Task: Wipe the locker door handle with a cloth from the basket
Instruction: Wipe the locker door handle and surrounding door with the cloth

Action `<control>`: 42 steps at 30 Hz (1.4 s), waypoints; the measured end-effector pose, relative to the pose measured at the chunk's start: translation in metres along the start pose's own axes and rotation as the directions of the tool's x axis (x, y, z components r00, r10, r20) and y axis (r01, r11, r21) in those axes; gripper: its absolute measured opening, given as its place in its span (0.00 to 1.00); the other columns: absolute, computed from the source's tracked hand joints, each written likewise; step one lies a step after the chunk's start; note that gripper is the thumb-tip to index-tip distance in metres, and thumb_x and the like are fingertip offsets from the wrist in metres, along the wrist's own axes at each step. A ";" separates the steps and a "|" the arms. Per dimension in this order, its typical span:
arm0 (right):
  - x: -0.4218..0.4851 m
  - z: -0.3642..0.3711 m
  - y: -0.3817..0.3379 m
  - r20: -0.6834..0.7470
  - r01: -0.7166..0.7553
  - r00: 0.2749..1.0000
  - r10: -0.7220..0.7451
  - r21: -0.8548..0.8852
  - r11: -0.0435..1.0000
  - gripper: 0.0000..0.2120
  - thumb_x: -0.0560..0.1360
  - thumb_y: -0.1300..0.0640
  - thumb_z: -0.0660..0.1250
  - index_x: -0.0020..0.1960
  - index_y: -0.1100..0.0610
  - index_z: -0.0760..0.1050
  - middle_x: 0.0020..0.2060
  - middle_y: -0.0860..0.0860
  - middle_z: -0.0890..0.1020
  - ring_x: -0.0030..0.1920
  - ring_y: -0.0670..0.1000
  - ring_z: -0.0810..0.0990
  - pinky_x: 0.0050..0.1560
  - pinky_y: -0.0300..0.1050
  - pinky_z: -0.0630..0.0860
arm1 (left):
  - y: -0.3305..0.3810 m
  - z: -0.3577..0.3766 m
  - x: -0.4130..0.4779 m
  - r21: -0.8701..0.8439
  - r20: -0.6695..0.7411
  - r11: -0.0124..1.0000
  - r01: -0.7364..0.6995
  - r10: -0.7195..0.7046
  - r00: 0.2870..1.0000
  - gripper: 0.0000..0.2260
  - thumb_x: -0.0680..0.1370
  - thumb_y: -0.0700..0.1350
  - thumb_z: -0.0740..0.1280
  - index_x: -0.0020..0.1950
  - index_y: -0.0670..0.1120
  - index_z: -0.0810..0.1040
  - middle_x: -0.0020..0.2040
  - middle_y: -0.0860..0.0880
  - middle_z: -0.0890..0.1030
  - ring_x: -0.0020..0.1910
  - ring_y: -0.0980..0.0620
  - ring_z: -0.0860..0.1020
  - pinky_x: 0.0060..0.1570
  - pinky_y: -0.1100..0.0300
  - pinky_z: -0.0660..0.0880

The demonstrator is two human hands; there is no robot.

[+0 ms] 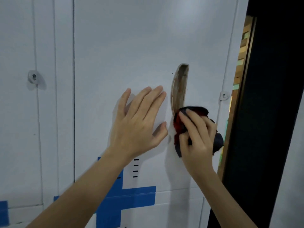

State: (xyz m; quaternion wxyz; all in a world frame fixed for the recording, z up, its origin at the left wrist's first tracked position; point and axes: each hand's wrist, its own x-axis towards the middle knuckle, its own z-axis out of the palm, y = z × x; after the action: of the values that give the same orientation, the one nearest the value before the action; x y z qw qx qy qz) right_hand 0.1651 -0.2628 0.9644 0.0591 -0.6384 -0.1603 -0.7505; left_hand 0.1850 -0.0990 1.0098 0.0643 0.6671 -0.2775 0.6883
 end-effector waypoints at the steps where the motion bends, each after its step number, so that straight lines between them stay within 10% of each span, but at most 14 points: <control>1: -0.005 -0.004 0.004 0.014 0.011 1.000 -0.011 -0.005 1.000 0.17 0.75 0.68 0.58 0.62 0.59 0.71 0.60 0.53 0.74 0.56 0.57 0.70 0.63 0.46 0.66 | 0.000 0.000 0.000 0.001 -0.001 1.000 0.000 0.000 1.000 0.25 0.73 0.52 0.63 0.68 0.42 0.72 0.68 0.47 0.73 0.67 0.50 0.67 0.71 0.48 0.51; 18: 0.021 0.007 -0.005 -0.095 -0.165 0.981 0.171 0.067 0.984 0.17 0.73 0.69 0.59 0.60 0.63 0.76 0.56 0.58 0.79 0.55 0.57 0.69 0.59 0.50 0.69 | 0.001 0.000 0.000 0.033 0.005 0.999 0.002 -0.002 1.000 0.25 0.73 0.52 0.64 0.67 0.42 0.73 0.67 0.47 0.73 0.67 0.50 0.67 0.71 0.49 0.51; 25: -0.023 -0.006 0.008 -0.012 0.056 0.998 -0.056 -0.022 0.998 0.13 0.78 0.66 0.57 0.61 0.61 0.72 0.59 0.55 0.75 0.57 0.58 0.71 0.65 0.45 0.65 | 0.001 0.000 0.000 0.019 0.001 1.000 -0.006 0.006 1.000 0.25 0.73 0.52 0.63 0.66 0.41 0.73 0.67 0.46 0.73 0.67 0.49 0.67 0.71 0.48 0.51; 42: 0.015 0.010 -0.010 -0.109 -0.168 0.979 0.171 0.033 0.985 0.16 0.73 0.68 0.58 0.59 0.65 0.76 0.57 0.57 0.78 0.56 0.57 0.69 0.65 0.41 0.63 | 0.001 -0.001 0.000 0.040 0.005 0.999 -0.007 0.007 1.000 0.25 0.73 0.52 0.63 0.67 0.42 0.73 0.67 0.46 0.73 0.67 0.49 0.68 0.71 0.49 0.50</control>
State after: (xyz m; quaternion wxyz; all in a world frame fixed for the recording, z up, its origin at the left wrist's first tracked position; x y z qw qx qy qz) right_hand 0.1689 -0.2490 0.9784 0.1390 -0.6061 -0.1105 -0.7753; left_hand 0.1840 -0.0995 1.0097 0.0478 0.6690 -0.2663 0.6923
